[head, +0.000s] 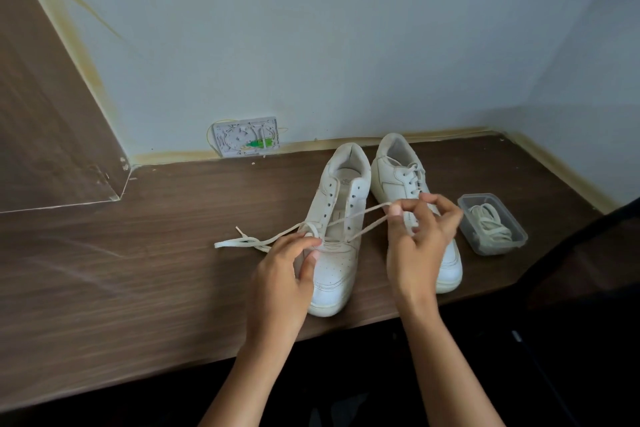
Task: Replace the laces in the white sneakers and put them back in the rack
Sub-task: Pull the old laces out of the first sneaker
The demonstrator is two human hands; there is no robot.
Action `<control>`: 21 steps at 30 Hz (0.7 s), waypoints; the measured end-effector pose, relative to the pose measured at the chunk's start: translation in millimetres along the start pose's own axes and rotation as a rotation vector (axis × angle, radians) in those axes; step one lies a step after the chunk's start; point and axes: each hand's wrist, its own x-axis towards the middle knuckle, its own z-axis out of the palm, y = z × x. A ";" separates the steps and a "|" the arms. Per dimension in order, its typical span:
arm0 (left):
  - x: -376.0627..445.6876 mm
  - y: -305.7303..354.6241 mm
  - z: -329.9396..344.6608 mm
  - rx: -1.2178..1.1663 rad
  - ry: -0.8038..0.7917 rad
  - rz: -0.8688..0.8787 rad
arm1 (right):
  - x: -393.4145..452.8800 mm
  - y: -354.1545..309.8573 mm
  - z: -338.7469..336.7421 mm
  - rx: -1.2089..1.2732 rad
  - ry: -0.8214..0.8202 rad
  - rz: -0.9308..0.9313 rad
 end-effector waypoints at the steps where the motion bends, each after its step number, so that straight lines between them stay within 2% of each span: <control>1: 0.0 0.4 0.4 -0.002 0.000 -0.002 | 0.5 1.5 -2.2 -0.001 0.016 0.020; 3: -0.2 -0.2 1.5 -0.002 0.001 -0.004 | -3.4 2.2 -0.8 -0.045 0.015 -0.009; 6: 0.8 -2.6 2.6 -0.010 -0.003 0.000 | -11.3 -4.7 5.5 -0.162 -0.019 -0.204; 9: 2.6 -3.9 2.8 -0.014 -0.005 -0.001 | -13.7 -8.3 10.6 -0.408 -0.176 -0.336; 12: 3.6 -4.2 2.5 -0.016 -0.012 -0.002 | -19.8 3.3 19.9 -0.642 -0.330 -0.359; 14: 3.9 -4.4 1.7 -0.009 -0.016 0.007 | -23.7 8.8 25.1 -0.661 -0.372 -0.344; 19: 4.6 -4.8 2.1 -0.014 -0.012 0.006 | -20.8 9.2 25.7 -0.510 -0.275 -0.337; 21: 4.4 -5.2 1.9 -0.016 -0.015 0.010 | -15.9 2.3 20.2 -0.375 -0.121 -0.263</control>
